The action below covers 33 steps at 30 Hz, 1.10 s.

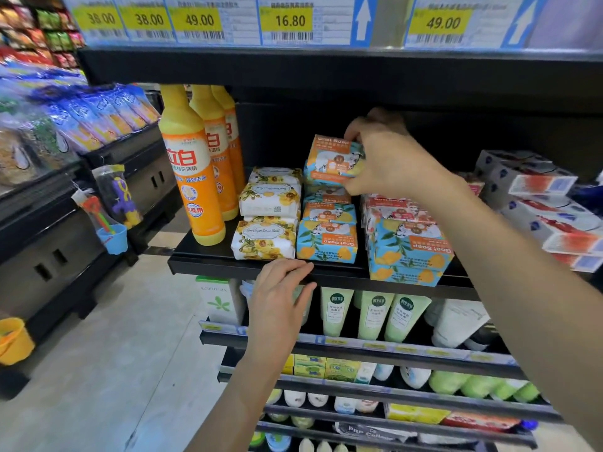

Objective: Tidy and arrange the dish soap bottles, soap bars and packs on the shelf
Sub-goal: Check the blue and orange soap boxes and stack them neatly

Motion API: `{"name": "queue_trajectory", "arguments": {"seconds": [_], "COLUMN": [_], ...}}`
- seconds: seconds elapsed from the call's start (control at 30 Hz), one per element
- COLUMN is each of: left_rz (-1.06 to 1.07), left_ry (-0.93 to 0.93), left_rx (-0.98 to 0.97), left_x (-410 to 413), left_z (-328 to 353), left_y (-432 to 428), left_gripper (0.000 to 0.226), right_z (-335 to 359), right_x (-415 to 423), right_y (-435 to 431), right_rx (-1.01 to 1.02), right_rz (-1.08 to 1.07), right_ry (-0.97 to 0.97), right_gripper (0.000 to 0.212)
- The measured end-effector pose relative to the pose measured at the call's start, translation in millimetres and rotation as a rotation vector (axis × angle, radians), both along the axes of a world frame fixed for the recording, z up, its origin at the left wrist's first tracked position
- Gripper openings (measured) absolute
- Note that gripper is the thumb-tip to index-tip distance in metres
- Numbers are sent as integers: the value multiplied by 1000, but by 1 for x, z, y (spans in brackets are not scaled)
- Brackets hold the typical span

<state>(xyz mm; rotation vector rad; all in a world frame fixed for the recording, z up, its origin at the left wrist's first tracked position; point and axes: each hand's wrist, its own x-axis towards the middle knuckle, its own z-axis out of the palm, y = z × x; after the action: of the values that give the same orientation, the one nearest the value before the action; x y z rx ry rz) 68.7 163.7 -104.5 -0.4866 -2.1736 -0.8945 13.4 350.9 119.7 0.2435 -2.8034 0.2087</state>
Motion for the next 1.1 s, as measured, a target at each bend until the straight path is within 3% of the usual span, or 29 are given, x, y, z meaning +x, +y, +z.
{"name": "queue_trajectory", "arguments": {"seconds": [0.13, 0.27, 0.37, 0.43, 0.5, 0.7, 0.93, 1.1], "left_rz": [-41, -235, -536, -625, -621, -552, -578, -638], "left_ry": [-114, -458, -700, -766, -821, -899, -922, -916], "left_rx": [151, 623, 903, 919, 897, 983, 1037, 995], "left_x": [18, 52, 69, 77, 82, 87, 90, 94], "left_z": [16, 47, 63, 69, 69, 64, 54, 51], "left_y": [1, -4, -7, -6, -2, 7, 7, 9], "left_gripper": [31, 26, 61, 74, 73, 44, 43, 43], "right_z": [-24, -65, -92, -106, -117, -143, -157, -161], "right_x": [66, 118, 147, 160, 167, 175, 187, 187], "right_y": [6, 15, 16, 14, 13, 13, 2, 1], "right_rx": [-159, -248, -281, -318, -363, -568, -1405, -1624], "right_rz": [110, 188, 206, 219, 228, 221, 77, 13], "right_ry": [127, 156, 176, 165, 132, 64, -37, -155], "right_gripper": [78, 75, 72, 70, 69, 71, 64, 52]}}
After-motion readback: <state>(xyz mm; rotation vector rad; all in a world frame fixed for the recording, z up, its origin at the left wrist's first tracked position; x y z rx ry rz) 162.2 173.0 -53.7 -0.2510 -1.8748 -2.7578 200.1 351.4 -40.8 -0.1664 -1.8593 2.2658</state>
